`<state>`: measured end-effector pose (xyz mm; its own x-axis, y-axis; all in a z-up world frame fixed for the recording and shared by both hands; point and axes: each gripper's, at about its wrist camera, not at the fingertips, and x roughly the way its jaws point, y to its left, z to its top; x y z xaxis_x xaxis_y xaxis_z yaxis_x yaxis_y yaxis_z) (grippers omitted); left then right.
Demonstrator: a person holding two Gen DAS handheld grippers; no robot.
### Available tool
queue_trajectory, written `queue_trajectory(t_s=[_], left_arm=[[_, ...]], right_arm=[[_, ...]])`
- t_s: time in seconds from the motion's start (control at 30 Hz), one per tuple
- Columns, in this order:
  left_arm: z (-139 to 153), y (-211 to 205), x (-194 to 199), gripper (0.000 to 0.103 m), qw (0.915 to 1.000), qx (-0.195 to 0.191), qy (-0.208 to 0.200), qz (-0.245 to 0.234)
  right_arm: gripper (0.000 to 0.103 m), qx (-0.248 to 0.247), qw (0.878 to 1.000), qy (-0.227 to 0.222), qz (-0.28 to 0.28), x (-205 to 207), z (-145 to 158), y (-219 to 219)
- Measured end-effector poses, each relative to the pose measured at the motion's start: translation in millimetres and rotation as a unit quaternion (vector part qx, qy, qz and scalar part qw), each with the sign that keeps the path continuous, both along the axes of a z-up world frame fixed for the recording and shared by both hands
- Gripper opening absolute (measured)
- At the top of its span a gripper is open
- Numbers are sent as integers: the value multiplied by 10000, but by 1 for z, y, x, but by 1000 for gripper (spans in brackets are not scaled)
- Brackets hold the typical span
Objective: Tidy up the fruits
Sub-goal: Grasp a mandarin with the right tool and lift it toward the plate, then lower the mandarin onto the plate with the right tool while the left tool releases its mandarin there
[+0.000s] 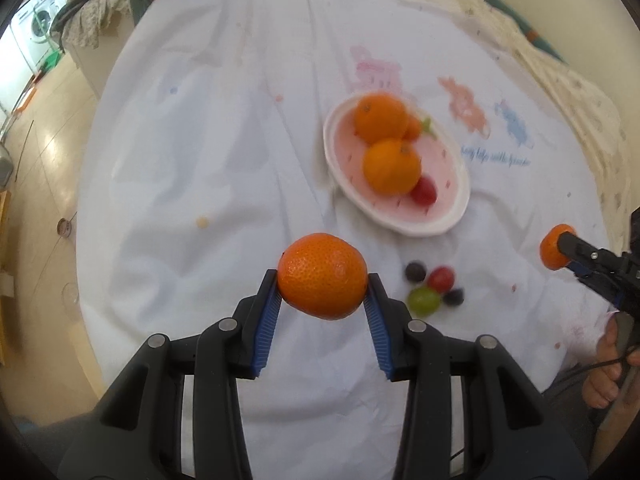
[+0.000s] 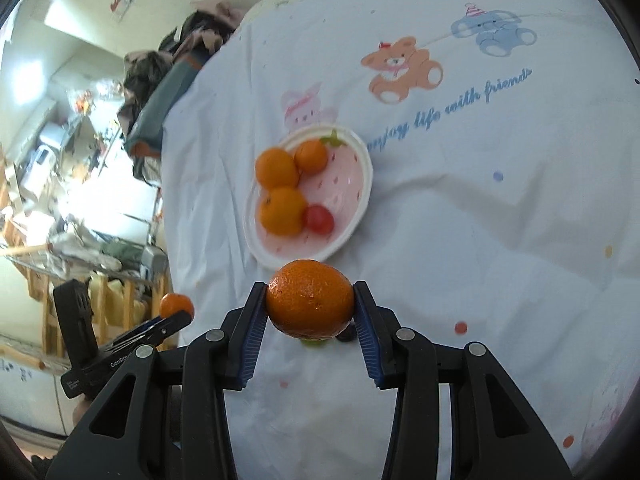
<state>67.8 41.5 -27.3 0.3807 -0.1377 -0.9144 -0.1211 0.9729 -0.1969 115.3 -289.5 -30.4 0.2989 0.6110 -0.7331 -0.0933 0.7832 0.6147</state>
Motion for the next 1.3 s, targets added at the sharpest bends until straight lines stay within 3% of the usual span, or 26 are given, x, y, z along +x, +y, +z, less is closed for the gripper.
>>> queue_trajectory(t_s=[0.33,0.57,0.7,1.03,1.3], left_arm=[[1,4,49,38,9995,305,77,-80],[-1,-20,88,38,9973,502,60,-539],[-17,-28,115,38,9951,691,39,-700],[-56,-30,151,38,9952,598,98,-772],[-67,-28,155,38,9960,454,253,-722]], right_arm=[[44,155,9998,-63,-49,48,4,-3],[44,65,10000,-34,31,81,-7,8],[44,-49,10000,69,52,98,-20,16],[44,-284,9984,431,215,126,-66,38],[45,-285,9977,529,306,133,-78,46]])
